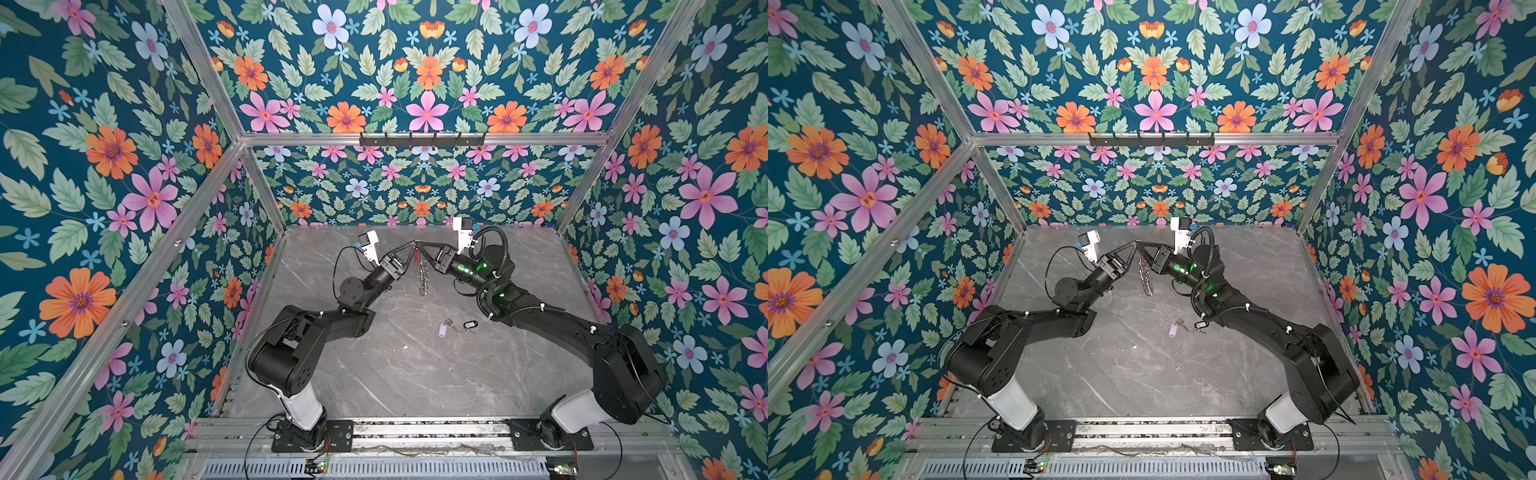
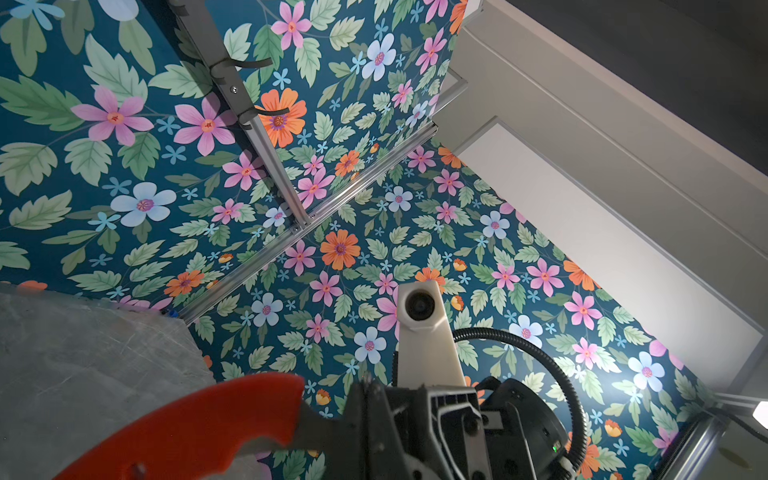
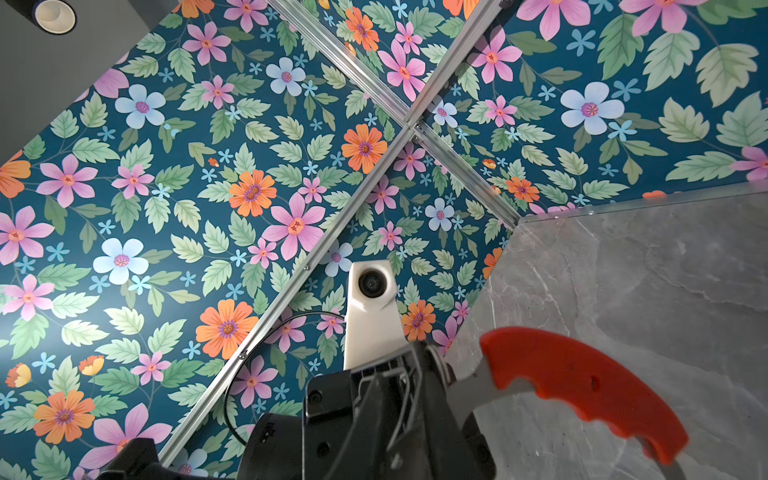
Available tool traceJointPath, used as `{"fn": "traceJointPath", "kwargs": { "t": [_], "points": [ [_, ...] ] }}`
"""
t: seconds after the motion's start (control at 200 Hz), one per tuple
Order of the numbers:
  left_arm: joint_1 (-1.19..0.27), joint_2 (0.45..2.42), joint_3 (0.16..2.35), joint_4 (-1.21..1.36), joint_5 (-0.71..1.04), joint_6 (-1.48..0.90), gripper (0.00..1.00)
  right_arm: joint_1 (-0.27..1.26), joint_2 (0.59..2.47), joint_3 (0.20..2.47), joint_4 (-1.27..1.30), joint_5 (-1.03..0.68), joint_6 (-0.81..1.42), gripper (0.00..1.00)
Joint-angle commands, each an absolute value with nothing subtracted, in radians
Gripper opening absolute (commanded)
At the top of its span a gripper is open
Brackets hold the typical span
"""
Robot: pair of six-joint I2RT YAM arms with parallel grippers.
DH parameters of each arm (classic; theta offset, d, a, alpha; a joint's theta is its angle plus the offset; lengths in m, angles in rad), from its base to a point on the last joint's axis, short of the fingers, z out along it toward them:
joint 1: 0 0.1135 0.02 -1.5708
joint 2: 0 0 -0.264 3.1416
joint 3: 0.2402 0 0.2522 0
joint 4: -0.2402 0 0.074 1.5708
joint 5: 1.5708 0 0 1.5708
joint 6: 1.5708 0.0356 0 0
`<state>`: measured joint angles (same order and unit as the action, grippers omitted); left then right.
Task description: Put the keys on the keyring
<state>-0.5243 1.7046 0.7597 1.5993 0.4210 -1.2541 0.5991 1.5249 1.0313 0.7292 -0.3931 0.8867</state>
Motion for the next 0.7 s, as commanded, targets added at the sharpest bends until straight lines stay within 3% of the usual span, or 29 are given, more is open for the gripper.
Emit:
{"fn": "traceJointPath", "kwargs": {
  "t": [0.0,0.18,0.41,0.695],
  "points": [
    [-0.525,1.709,0.765,1.677,0.429,-1.267,0.00,0.600,1.528,1.038,0.781,-0.411,0.903,0.14],
    [-0.525,1.708,0.765,1.677,0.425,-1.269,0.00,0.600,1.515,1.029,0.772,-0.407,0.894,0.12],
    [-0.525,1.706,0.763,1.677,0.423,-1.268,0.00,0.595,1.421,0.971,0.696,-0.322,0.828,0.27],
    [-0.531,1.709,0.774,1.677,0.426,-1.276,0.00,0.591,1.441,0.997,0.669,-0.349,0.835,0.30]
  ]
}}
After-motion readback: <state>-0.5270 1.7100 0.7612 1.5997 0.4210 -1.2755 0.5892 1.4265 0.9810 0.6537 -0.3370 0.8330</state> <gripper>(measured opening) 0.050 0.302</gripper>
